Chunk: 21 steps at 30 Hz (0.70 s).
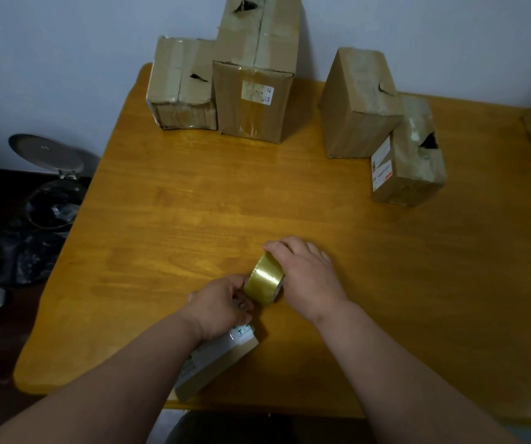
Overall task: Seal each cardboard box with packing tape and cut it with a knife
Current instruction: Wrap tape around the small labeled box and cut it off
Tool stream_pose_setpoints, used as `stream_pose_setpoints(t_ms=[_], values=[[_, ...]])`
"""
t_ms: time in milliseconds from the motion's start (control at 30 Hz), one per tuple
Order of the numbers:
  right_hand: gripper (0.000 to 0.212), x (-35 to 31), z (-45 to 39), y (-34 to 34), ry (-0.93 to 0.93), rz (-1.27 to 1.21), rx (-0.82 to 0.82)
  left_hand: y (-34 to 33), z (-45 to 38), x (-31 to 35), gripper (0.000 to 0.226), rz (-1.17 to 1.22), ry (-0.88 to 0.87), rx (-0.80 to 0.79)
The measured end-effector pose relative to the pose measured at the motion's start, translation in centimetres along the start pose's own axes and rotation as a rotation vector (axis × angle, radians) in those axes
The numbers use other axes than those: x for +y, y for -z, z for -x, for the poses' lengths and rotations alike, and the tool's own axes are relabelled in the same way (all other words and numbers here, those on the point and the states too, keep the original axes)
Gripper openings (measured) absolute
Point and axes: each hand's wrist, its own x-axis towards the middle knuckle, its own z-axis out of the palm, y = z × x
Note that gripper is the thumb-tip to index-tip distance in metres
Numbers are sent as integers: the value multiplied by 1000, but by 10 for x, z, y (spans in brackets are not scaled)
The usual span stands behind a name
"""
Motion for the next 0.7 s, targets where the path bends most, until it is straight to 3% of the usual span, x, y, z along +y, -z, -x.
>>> stream_pose_setpoints(t_ms=[200, 333, 567, 700], values=[[72, 3, -3, 5, 12, 6, -3, 1, -1, -5, 45, 189, -9, -37], [70, 1, -1, 9, -6, -33, 19, 3, -1, -4, 34, 323, -8, -3], [58, 2, 6, 14, -190, -336, 113, 14, 5, 10, 49, 330, 12, 131], [51, 1, 8, 13, -295, -549, 152, 18, 4, 11, 38, 119, -45, 173]])
